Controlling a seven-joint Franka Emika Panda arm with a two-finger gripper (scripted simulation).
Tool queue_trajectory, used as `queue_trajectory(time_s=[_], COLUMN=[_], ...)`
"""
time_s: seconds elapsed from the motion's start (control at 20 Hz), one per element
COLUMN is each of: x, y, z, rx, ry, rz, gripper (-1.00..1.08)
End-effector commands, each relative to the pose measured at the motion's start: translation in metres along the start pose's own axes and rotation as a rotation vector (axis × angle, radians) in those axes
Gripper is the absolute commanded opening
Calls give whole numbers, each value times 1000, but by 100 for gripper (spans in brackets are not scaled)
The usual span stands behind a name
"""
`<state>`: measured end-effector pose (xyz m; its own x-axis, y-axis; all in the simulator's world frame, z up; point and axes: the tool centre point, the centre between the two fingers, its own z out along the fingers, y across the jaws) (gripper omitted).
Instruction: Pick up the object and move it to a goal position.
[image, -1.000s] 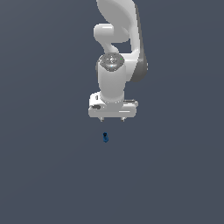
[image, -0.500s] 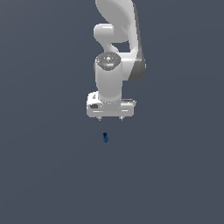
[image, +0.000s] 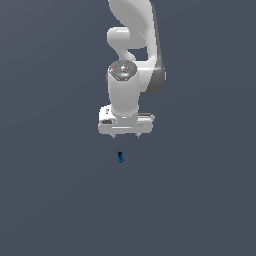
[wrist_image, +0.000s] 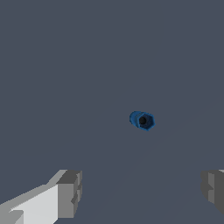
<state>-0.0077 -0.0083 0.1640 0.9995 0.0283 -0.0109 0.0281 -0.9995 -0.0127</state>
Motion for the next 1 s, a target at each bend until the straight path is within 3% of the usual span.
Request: queue_trajectory(time_s=[0.0, 0.95], x=[1, 26], y=[1, 23], z=[2, 55], rx=[-1, -15], ry=[0, 5], rz=[-16, -365], gripper=[100, 100])
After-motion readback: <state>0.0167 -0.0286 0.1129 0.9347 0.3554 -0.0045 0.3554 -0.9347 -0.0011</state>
